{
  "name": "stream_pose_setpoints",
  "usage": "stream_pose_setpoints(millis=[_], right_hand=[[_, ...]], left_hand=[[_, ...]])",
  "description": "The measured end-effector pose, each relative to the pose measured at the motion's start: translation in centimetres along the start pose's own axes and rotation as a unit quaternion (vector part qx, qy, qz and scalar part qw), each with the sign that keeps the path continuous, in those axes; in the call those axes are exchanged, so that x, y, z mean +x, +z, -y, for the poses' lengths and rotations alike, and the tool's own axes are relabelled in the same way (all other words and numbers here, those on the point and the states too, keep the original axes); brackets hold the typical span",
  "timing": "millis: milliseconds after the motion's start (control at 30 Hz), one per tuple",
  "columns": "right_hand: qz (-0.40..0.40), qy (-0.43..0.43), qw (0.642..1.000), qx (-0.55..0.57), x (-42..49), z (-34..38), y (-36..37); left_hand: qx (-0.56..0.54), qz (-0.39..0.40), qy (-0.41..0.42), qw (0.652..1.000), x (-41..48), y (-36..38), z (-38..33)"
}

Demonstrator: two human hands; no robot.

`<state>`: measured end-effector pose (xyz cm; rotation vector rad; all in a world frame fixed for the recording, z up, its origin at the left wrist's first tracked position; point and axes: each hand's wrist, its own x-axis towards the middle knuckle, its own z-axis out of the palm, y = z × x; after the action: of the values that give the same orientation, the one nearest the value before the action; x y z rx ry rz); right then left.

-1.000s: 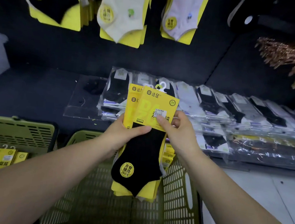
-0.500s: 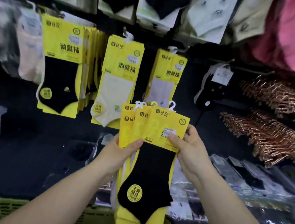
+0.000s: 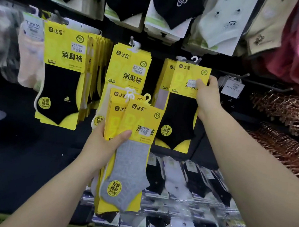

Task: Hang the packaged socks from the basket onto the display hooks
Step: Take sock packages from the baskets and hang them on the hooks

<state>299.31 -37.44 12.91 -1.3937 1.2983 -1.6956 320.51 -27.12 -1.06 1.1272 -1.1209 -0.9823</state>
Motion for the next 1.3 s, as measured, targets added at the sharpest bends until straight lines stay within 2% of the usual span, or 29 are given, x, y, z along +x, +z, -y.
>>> stream_pose_setpoints(millis=[100,267,400,433,500,567,600,700,833,933,1033,1133,1300], right_hand=[[0.013,0.007,0.999,-0.05,1.1,-0.5,1.0],[-0.013,0.038,0.998,-0.054,2.0,-1.3,2.1],[-0.058,0.077,0.984,-0.15,0.6,-0.7,1.7],[-0.044,0.072,0.987,-0.136,-0.5,-0.4,1.5],[0.049,0.042,0.993,-0.095,-3.9,0.3,1.3],[0.15,0.036,0.982,-0.113,-7.8,0.6,1.1],[0.176,0.025,0.976,-0.127,-9.3,0.5,1.0],[0.169,-0.007,0.979,-0.117,-11.0,0.3,0.5],[0.201,0.023,0.979,-0.022,-10.3,-0.1,-0.7],[0.171,0.032,0.984,0.037,-8.9,0.1,-1.8],[0.077,0.012,0.996,0.051,-6.4,1.0,-2.9],[0.003,-0.013,1.0,0.005,-3.4,2.2,-2.9],[-0.009,-0.059,0.994,-0.095,0.1,3.0,0.1]], left_hand=[[0.011,-0.003,0.005,1.0,0.5,-0.2,-0.2],[-0.013,0.011,0.008,1.0,0.4,0.1,-0.8],[-0.045,0.025,0.006,0.999,0.0,0.4,-1.2],[-0.055,0.028,0.005,0.998,-0.1,0.4,-1.2],[-0.067,0.03,0.008,0.997,-0.4,0.4,-1.5],[-0.073,0.034,0.011,0.997,-0.6,0.5,-1.6],[-0.074,0.038,0.013,0.996,-0.7,0.6,-1.7],[-0.074,0.052,0.016,0.996,-1.1,1.0,-1.8],[-0.06,0.069,0.026,0.995,-1.7,1.7,-2.0],[-0.055,0.052,0.026,0.997,-1.6,1.5,-1.9],[-0.022,0.031,0.025,0.999,-1.2,0.8,-1.9],[0.005,0.011,0.041,0.999,-0.8,0.1,-2.0],[0.025,-0.004,0.049,0.998,-0.4,-0.7,-1.6]])
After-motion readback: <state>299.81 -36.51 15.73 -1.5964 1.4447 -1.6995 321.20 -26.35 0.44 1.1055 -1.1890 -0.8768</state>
